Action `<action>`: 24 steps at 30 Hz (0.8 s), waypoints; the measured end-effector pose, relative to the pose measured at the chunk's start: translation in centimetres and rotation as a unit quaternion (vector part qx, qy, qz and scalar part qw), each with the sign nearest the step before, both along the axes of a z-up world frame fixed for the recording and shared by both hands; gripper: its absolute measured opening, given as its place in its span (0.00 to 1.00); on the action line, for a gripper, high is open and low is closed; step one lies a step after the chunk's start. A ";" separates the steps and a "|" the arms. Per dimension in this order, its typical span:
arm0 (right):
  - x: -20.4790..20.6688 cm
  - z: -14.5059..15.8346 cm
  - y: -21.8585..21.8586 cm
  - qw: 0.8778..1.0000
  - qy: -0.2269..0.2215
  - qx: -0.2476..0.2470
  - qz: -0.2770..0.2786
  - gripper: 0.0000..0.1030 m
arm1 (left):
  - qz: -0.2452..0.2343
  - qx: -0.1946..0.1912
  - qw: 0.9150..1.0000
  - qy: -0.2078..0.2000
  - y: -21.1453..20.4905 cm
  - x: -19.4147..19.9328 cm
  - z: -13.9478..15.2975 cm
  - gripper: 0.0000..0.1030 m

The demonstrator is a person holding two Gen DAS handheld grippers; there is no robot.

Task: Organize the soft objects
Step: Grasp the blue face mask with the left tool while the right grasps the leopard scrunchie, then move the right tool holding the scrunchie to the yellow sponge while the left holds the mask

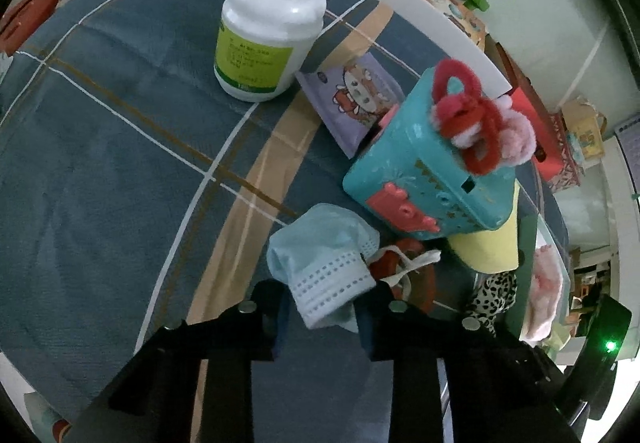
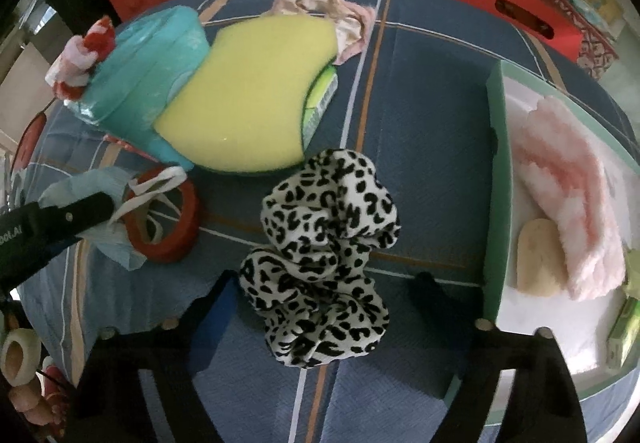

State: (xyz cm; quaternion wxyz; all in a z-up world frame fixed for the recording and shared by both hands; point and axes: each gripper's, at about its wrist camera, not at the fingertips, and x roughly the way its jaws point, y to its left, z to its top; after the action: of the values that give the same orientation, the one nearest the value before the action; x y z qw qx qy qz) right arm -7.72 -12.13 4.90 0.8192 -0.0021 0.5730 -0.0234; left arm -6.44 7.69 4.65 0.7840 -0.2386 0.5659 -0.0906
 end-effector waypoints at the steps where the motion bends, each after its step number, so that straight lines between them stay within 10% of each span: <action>1: 0.0 0.0 0.2 1.000 0.000 -0.001 0.002 0.80 | 0.001 0.000 1.000 -0.002 0.1 0.0 0.0 0.26; 24: -1.4 1.3 1.1 1.000 -0.023 0.016 -0.001 0.37 | 0.011 0.006 1.000 -0.017 0.8 -0.1 0.5 0.21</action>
State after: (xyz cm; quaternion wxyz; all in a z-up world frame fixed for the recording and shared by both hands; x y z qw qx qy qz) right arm -9.15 -11.02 6.22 0.8320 0.0119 0.5545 -0.0147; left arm -6.49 8.48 5.20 0.7959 -0.2383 0.5504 -0.0824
